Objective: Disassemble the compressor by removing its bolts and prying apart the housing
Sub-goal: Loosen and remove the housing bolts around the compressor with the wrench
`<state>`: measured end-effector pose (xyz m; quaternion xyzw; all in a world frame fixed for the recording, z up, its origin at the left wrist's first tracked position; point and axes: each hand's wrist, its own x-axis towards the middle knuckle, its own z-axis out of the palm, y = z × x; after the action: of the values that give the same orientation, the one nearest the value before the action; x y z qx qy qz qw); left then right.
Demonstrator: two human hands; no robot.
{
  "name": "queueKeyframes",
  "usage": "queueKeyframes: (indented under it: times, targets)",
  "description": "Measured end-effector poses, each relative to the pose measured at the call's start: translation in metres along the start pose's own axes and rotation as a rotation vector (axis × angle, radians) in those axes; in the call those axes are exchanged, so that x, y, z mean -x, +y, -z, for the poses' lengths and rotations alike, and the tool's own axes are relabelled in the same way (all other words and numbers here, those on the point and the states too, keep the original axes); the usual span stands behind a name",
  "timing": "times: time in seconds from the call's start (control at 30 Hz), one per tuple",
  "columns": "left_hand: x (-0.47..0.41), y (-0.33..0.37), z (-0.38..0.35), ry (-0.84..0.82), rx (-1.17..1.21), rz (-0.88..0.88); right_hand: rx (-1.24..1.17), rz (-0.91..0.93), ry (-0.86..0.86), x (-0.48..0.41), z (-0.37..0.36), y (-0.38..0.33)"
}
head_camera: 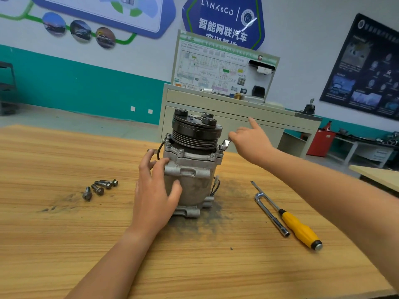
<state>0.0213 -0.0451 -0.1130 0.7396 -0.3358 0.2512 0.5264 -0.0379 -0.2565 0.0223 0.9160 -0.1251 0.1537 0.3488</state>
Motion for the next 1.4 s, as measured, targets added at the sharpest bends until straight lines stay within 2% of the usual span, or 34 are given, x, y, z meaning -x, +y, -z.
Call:
queueKeyframes:
  times: [0.1, 0.17, 0.27, 0.33, 0.37, 0.43, 0.5, 0.57, 0.63, 0.9, 1.27, 1.4]
  targets:
    - [0.001, 0.001, 0.001, 0.006, -0.009, 0.008, -0.079, -0.017, 0.088, -0.011, -0.011, -0.009]
    - [0.002, 0.002, 0.001, -0.004, -0.015, 0.013, -0.200, -0.096, 0.126, -0.008, -0.010, -0.007]
    - [0.001, 0.003, 0.000, -0.013, -0.007, 0.018, -0.748, -0.354, 0.299, 0.012, 0.007, -0.003]
    - [0.001, 0.003, -0.001, -0.006, 0.000, 0.016, -1.020, -0.418, 0.305, 0.033, 0.024, -0.003]
    - [0.000, 0.003, -0.002, -0.001, 0.003, 0.013, -1.075, -0.411, 0.246, 0.044, 0.031, -0.001]
    - [0.000, 0.003, -0.002, 0.001, 0.010, 0.008, -1.010, -0.344, 0.015, 0.069, 0.045, 0.001]
    - [0.001, 0.003, -0.002, -0.002, 0.008, 0.002, -0.831, -0.246, -0.221, 0.087, 0.052, -0.001]
    - [0.001, 0.003, -0.001, -0.008, 0.005, 0.006, -0.615, -0.183, -0.297, 0.093, 0.051, -0.005]
    - [0.001, 0.003, 0.000, -0.011, 0.003, 0.013, -0.510, -0.178, -0.256, 0.091, 0.048, -0.008]
    - [0.002, 0.005, 0.000, -0.028, -0.015, 0.040, -0.362, -0.218, -0.130, 0.089, 0.046, -0.003]
    - [0.000, 0.004, 0.000, -0.013, 0.004, 0.044, 0.212, -0.021, -0.188, 0.068, 0.069, -0.029]
    - [0.000, 0.003, 0.001, -0.016, 0.001, 0.034, 0.227, 0.044, -0.164, 0.063, 0.061, -0.017]
